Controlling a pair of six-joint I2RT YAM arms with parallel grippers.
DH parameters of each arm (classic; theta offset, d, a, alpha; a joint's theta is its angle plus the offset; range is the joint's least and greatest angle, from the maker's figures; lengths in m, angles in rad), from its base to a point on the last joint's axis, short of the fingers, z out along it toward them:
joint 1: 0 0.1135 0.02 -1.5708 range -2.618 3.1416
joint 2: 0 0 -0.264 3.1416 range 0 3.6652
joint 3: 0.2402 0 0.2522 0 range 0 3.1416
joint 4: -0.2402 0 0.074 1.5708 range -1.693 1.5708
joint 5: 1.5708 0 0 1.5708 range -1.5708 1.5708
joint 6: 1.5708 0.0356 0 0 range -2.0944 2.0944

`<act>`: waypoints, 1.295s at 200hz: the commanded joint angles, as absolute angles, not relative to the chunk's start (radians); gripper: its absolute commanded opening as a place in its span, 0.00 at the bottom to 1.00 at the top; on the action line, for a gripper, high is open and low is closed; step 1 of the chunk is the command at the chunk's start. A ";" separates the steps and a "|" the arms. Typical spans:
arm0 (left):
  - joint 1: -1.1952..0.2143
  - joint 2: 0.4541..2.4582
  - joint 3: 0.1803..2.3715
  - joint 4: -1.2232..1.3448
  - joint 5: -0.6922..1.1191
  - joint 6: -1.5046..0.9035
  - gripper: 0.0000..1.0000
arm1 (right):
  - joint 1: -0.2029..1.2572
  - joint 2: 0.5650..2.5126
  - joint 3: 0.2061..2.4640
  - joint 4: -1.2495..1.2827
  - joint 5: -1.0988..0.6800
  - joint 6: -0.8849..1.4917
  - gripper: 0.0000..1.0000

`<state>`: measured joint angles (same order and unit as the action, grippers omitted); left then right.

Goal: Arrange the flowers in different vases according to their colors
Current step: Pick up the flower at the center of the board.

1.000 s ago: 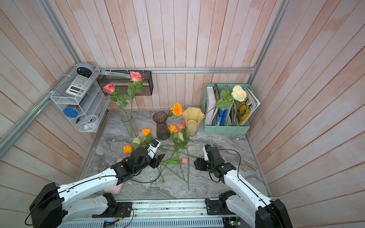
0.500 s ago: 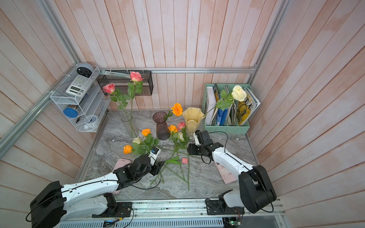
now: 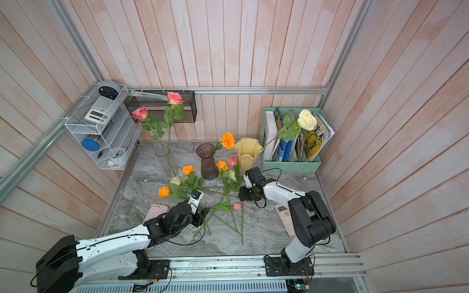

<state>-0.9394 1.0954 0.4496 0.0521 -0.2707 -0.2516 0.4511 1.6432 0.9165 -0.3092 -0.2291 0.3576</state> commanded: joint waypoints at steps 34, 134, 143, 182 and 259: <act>-0.946 1.076 0.434 0.072 -0.290 -0.263 0.65 | 0.459 1.734 0.990 -0.316 -0.224 0.320 0.51; -0.946 1.090 0.426 0.077 -0.305 -0.255 0.66 | 0.464 1.829 1.084 -0.414 -0.219 0.271 0.26; -0.945 1.091 0.426 0.077 -0.304 -0.253 0.66 | 0.464 1.829 1.084 -0.416 -0.219 0.271 0.21; -0.946 1.095 0.427 0.080 -0.305 -0.250 0.66 | 0.464 1.799 1.083 -0.412 -0.205 0.270 0.13; -0.946 1.084 0.428 0.078 -0.288 -0.247 0.65 | 0.466 1.637 1.129 -0.513 -0.185 0.252 0.04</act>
